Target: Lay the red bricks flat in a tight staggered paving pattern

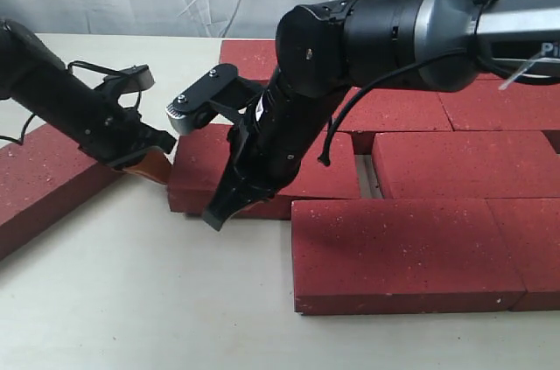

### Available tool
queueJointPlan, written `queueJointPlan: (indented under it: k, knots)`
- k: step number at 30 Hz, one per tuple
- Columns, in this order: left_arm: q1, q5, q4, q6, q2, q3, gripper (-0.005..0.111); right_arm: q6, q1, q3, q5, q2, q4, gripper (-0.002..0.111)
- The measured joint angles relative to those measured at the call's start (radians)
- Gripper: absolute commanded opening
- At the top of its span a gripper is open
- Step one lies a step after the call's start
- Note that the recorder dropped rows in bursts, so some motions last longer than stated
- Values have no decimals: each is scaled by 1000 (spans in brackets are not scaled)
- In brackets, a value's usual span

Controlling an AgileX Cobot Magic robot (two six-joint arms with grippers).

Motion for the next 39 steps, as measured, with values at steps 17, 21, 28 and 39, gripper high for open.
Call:
queueJointPlan:
  k: [17,21,28,39]
  knots:
    - [-68,-40,-32,2,25,-8,0,0,0,0,19,0,-2,-1]
    - [-88,-60,-32,7,29,-8,0,0,0,0,19,0,-5,-1]
    - [-105,-93,-22,1,38,-8,0,0,0,0,19,0,-6,-1]
    - [-108,-94,-29,-4,47,-10,0,0,0,0,19,0,-6,-1]
